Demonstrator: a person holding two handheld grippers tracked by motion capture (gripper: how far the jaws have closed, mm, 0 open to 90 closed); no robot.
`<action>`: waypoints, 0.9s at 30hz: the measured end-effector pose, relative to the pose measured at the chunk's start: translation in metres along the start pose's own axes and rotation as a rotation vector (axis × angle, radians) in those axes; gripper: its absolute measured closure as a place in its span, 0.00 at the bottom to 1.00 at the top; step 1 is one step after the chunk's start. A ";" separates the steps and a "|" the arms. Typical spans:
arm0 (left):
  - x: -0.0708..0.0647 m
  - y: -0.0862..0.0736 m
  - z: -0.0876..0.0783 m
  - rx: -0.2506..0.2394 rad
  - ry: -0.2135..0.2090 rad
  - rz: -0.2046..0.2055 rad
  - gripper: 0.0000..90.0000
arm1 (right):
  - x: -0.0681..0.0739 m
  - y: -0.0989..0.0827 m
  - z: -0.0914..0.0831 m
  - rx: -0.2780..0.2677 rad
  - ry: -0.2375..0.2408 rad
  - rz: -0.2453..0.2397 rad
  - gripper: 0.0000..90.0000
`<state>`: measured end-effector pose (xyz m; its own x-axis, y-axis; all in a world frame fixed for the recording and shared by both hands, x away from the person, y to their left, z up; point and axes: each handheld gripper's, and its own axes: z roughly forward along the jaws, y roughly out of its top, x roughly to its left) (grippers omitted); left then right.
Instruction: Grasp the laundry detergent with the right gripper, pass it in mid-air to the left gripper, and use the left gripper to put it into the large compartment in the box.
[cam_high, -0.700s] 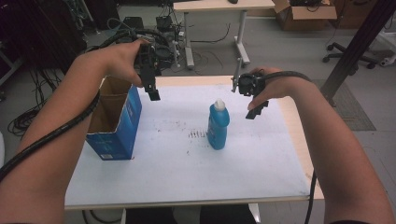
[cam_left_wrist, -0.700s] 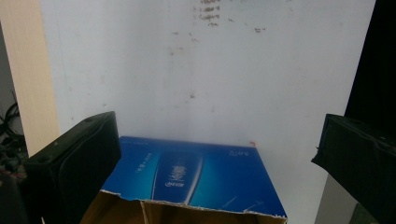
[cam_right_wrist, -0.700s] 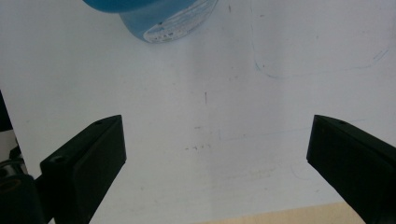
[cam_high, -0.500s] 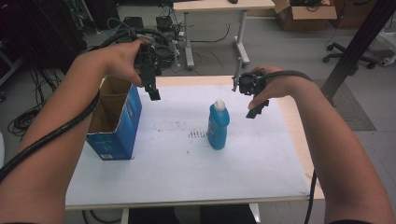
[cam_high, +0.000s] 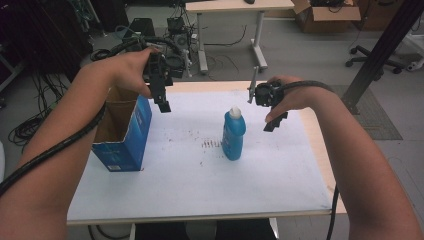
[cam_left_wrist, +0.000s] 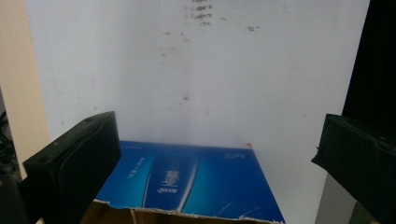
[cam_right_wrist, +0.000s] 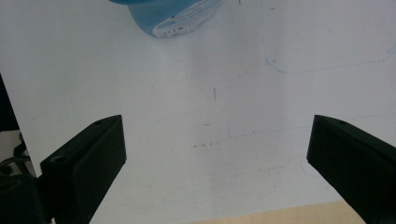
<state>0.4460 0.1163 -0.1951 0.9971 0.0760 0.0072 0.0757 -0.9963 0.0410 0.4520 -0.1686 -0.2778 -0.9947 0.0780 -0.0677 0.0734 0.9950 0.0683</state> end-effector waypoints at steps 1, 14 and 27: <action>-0.002 -0.001 0.002 -0.001 -0.010 0.000 0.00 | 0.001 0.000 0.000 -0.001 -0.001 0.002 0.05; -0.031 -0.014 0.013 -0.035 -0.011 0.009 0.00 | 0.020 -0.001 0.000 -0.005 -0.007 -0.010 0.05; -0.075 -0.005 0.025 0.030 -0.011 0.070 0.00 | 0.045 -0.010 0.007 -0.038 0.005 0.024 0.04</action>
<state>0.3709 0.1145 -0.2204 1.0000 0.0059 -0.0021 0.0059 -0.9999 0.0107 0.4075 -0.1744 -0.2887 -0.9930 0.1012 -0.0607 0.0943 0.9897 0.1077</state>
